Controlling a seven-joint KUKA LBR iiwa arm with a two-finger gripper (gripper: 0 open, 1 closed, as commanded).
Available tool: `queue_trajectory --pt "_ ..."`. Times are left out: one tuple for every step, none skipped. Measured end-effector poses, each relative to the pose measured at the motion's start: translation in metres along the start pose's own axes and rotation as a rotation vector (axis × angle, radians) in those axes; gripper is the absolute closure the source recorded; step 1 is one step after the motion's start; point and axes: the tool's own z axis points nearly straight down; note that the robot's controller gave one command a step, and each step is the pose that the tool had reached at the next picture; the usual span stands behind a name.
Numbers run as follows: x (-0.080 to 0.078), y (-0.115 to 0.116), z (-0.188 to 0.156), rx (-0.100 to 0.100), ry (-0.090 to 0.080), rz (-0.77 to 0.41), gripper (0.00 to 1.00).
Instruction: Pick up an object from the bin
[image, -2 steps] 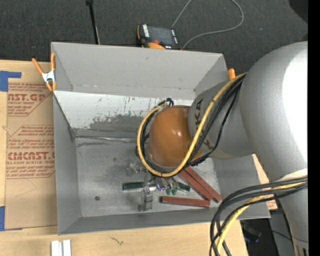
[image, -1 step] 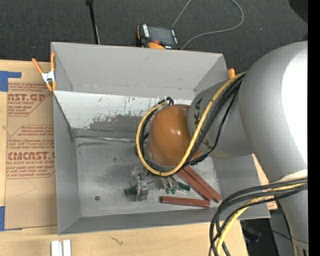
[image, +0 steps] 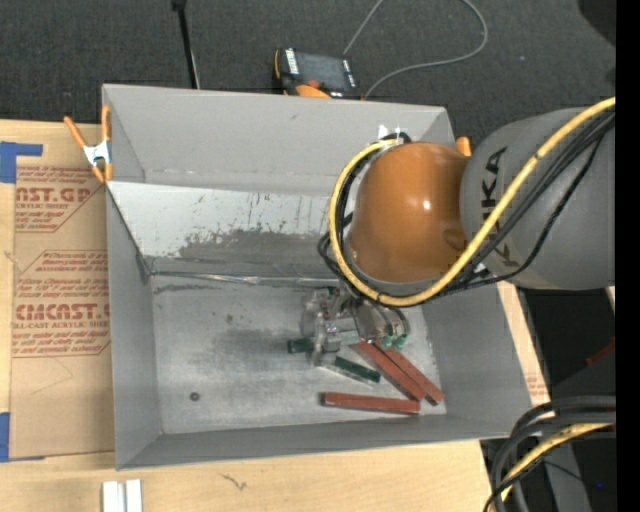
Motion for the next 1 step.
queue_trajectory --pt "0.0065 -0.0309 -0.0634 0.000 0.002 -0.403 1.00"
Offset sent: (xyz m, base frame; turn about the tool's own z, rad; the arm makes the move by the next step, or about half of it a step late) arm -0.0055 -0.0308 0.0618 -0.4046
